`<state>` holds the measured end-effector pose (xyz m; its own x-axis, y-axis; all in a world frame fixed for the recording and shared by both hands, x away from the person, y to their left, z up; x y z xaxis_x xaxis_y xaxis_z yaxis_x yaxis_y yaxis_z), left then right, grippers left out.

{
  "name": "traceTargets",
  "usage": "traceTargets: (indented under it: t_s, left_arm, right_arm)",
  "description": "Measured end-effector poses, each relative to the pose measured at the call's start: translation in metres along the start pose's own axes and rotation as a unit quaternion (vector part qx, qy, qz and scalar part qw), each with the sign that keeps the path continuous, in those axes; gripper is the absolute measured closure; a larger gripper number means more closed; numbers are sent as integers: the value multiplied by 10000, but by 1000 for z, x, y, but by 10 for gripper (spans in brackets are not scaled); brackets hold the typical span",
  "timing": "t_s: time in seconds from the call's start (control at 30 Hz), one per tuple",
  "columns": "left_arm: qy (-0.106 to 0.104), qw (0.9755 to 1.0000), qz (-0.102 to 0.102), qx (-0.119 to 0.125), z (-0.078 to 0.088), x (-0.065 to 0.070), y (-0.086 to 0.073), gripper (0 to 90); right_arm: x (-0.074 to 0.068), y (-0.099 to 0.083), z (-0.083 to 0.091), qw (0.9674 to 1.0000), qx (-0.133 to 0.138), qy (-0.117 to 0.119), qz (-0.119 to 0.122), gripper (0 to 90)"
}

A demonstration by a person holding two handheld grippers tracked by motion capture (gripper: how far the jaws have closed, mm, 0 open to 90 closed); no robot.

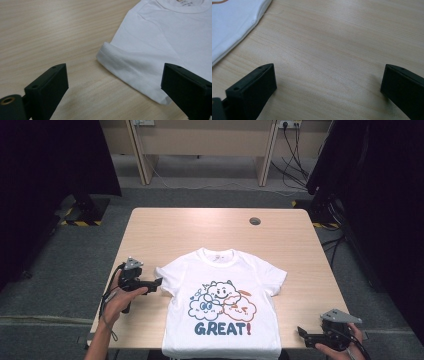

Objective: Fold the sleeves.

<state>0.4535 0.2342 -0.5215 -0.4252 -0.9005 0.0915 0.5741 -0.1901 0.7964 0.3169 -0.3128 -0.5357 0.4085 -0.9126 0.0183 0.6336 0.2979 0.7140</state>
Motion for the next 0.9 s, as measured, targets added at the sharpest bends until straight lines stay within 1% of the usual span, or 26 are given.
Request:
traceTargets:
  t_s: [0.13,0.2,0.27,0.33,0.37,0.43,0.5,0.6,0.63,0.7,0.73,0.77,0.83,0.9]
  left_arm:
    - [23,10000,-28,-8,-5,-3,1,125]
    - [10,10000,30,-5,-8,-4,1,173]
    - [-13,10000,-17,-39,-12,-5,1,223]
    - [3,10000,-6,-56,-15,-6,1,255]
    - [-31,10000,13,-92,-17,-7,1,269]
    - [-70,9999,-3,-88,-20,-6,1,319]
    - [-97,9999,-73,-67,-23,-5,3,385]
    - [-157,9996,-213,-104,-23,0,5,537]
    - [-157,9996,-213,-104,-23,0,5,594]
    - [-168,9992,-360,-89,-23,4,7,699]
    - [-186,9991,-372,-71,-23,5,7,747]
    - [-187,9990,-400,-31,-22,7,8,774]
    - [-162,9988,-449,-84,-21,8,8,820]
    - [-156,9988,-454,-79,-19,8,9,856]
  right_arm:
    - [0,0,0,10000,-2,0,1,1]
    - [0,0,0,10000,-5,-1,0,1]
    - [0,0,0,10000,-6,-4,-2,1]
    - [0,0,0,10000,-4,-5,-3,1]
    - [0,0,0,10000,-7,-5,-2,1]
    - [0,0,0,10000,-6,-5,-3,1]
    - [0,0,0,10000,-6,-6,-3,1]
    - [0,0,0,10000,-3,-6,-1,2]
    - [0,0,0,10000,-1,-6,-2,1]
    - [0,0,0,10000,-1,-5,-1,1]
    - [0,0,0,10000,1,-6,-2,1]
    - [0,0,0,10000,2,-5,-11,1]
    - [0,0,0,10000,5,-4,-12,1]
    - [0,0,0,10000,3,-5,-11,1]
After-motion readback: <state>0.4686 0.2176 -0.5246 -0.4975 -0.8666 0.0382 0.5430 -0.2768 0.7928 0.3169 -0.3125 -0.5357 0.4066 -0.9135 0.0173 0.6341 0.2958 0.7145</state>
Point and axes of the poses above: each handheld gripper's, and its own axes: z roughly backward along the jaws, y roughly out of its top, x roughly to its right, the point moved 7 cm from there along -z, roughly forward along the jaws, and after that the axes turned 2 degrees about x, right-handed, at the moved point
